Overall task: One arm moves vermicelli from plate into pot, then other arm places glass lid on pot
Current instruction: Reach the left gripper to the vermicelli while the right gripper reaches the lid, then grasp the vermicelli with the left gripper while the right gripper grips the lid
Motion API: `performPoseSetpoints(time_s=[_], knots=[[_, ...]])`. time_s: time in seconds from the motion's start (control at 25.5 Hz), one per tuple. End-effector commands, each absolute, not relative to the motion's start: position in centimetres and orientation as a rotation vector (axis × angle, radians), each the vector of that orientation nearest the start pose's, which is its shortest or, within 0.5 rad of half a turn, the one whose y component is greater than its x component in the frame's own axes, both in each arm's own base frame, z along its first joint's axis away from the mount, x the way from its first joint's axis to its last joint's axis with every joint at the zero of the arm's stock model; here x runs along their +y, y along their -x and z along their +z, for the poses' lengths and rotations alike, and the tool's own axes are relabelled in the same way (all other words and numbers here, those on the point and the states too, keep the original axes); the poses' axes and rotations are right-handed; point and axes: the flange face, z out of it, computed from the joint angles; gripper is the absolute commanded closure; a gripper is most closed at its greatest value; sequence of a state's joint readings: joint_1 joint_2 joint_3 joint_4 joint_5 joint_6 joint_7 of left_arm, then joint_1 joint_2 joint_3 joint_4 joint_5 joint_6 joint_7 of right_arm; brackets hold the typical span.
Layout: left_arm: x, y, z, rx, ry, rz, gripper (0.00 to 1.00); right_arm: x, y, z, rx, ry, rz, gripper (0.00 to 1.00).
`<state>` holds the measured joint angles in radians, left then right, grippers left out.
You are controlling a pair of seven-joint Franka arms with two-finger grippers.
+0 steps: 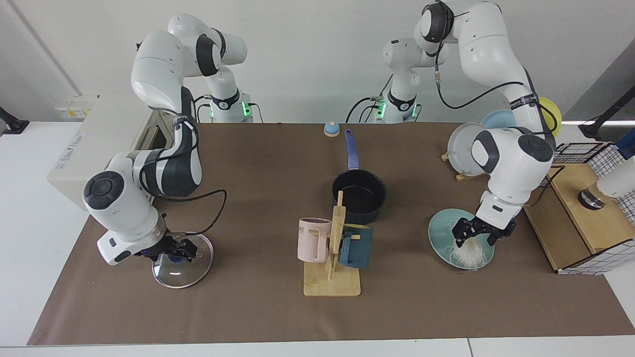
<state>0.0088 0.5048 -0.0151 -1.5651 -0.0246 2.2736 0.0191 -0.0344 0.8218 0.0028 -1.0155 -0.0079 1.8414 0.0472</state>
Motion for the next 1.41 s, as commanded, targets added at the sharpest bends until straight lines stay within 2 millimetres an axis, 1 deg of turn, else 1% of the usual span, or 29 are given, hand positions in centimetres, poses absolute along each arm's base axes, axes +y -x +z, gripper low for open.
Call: performPoseSetpoints(time_s=[0.0,0.12,0.2,0.31,0.43,0.51,0.63,0.71,0.75,0.82,0.86,0.9,0.98,1.02,1.14,1.22,1.3,1.37], knots=[[-0.4,-70.1,34.9,0.004,3.141,-0.370,0.00,-2.9,-77.3,35.1,0.099,3.147,-0.020,0.01],[0.1,-69.6,34.3,0.016,3.132,-0.350,0.00,-2.9,-77.0,34.2,0.098,3.147,0.009,0.01],[0.1,-69.6,34.3,0.030,3.131,-0.350,0.00,-2.6,-76.8,33.9,0.093,3.147,0.024,0.01],[0.2,-69.6,34.0,0.030,3.131,-0.345,0.00,-2.6,-76.5,32.8,0.092,3.147,0.046,0.01],[0.2,-69.2,32.7,0.028,3.132,-0.331,0.00,-2.6,-76.5,33.1,0.095,3.146,0.010,0.01],[0.3,-69.0,32.3,0.030,3.132,-0.321,0.00,-2.3,-76.1,32.4,0.089,3.147,0.036,0.01],[0.4,-69.0,32.2,0.025,3.133,-0.321,0.00,-2.2,-75.5,31.8,0.088,3.147,0.058,0.02],[0.4,-68.9,32.1,0.032,3.132,-0.323,0.02,-2.2,-75.2,31.8,0.088,3.147,0.067,0.02],[0.4,-68.9,32.1,0.032,3.133,-0.319,0.06,-2.1,-75.1,31.7,0.087,3.147,0.072,0.02],[0.3,-68.9,31.9,0.025,3.134,-0.319,0.24,-2.2,-74.9,31.7,0.084,3.149,0.080,0.02],[0.3,-68.9,31.8,0.025,3.133,-0.321,0.37,-2.1,-74.9,31.7,0.084,3.148,0.082,0.02],[0.3,-68.9,31.8,0.025,3.133,-0.321,0.59,-2.1,-74.8,31.7,0.084,3.148,0.087,0.02],[0.4,-69.0,31.9,0.020,3.133,-0.323,0.93,-2.1,-74.6,31.7,0.084,3.148,0.096,0.01],[0.5,-69.0,32.0,0.011,3.134,-0.326,1.00,-2.1,-74.5,31.6,0.084,3.148,0.099,0.01],[0.7,-69.2,32.5,-0.002,3.134,-0.333,1.00,-2.1,-74.4,31.7,0.083,3.150,0.104,0.01],[0.6,-69.4,33.5,0.007,3.133,-0.333,1.00,-2.3,-74.3,31.9,0.077,3.160,0.104,0.01],[0.6,-69.4,34.8,0.007,3.136,-0.300,1.00,-2.4,-74.2,31.9,0.066,3.174,0.107,0.01],[0.3,-69.6,37.6,0.001,3.141,-0.283,1.00,-2.4,-74.1,32.0,0.065,3.176,0.107,0.01]])
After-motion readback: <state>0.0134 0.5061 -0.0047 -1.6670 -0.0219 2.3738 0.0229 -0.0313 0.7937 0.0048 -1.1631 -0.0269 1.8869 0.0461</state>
